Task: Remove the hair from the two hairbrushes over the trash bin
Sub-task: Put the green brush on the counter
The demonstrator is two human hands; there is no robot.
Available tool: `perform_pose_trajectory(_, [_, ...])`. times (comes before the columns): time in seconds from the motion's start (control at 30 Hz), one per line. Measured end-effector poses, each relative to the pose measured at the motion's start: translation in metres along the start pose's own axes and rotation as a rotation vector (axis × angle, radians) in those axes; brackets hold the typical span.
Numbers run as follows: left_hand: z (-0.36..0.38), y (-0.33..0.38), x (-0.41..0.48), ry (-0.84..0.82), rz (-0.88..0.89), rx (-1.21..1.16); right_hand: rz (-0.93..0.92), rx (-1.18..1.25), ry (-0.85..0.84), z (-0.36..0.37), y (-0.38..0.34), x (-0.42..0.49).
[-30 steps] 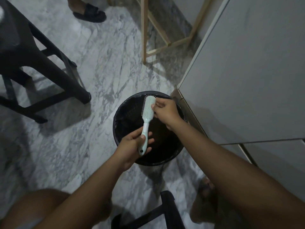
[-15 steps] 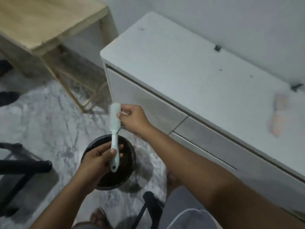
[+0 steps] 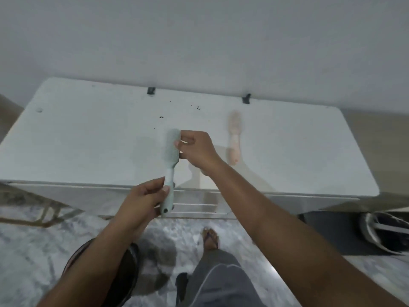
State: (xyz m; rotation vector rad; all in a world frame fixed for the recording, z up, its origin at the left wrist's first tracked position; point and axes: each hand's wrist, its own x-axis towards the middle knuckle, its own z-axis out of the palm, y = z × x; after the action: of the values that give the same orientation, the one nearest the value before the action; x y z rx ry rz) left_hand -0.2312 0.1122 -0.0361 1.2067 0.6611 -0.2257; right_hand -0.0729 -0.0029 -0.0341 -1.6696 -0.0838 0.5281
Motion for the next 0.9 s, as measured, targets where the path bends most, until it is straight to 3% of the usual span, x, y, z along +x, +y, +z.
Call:
perform_pose_trajectory(0.13, [0.052, 0.017, 0.045, 0.024, -0.016, 0.091, 0.056, -0.026, 0.04, -0.057, 0.001, 0.046])
perform_pose_trajectory(0.37, [0.101, 0.037, 0.103, 0.146, 0.013, 0.323, 0.117, -0.326, 0.121, -0.09, 0.033, 0.124])
perform_pose_trajectory(0.67, [0.112, 0.044, 0.142, 0.184, 0.077, 0.52, 0.116, -0.302, 0.242, -0.094, 0.013, 0.132])
perform_pose_trajectory(0.9, [0.118, 0.042, 0.156, 0.151, 0.18, 0.824, 0.104, -0.353, 0.336, -0.089, 0.017, 0.142])
